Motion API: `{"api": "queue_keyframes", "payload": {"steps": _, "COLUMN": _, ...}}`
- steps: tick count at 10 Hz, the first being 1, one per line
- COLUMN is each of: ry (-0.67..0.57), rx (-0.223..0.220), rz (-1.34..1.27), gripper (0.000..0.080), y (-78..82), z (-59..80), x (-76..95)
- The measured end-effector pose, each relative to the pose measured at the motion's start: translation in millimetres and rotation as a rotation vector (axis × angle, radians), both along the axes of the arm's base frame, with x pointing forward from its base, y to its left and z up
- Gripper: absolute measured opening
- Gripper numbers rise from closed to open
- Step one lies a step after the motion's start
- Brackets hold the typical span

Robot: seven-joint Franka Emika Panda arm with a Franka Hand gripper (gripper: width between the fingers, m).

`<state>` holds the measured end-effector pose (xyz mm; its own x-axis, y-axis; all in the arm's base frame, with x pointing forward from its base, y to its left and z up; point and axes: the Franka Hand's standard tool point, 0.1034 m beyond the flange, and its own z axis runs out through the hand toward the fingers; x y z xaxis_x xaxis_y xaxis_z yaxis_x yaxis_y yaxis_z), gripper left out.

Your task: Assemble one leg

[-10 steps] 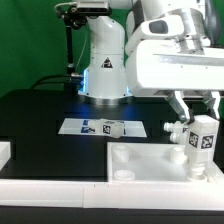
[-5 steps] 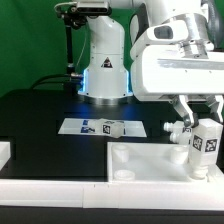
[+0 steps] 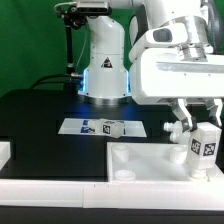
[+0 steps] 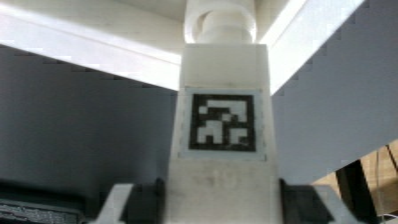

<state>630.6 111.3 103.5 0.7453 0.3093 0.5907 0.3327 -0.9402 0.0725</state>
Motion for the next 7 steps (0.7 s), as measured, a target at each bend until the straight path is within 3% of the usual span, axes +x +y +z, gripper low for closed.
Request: {"api": "queue_keyframes", "payload": {"steps": 7, "ry": -0.009, "rx": -0.001, "rz": 0.001, "gripper": 0.0291, "y": -1.8, "z": -7.4, "x": -1.3}}
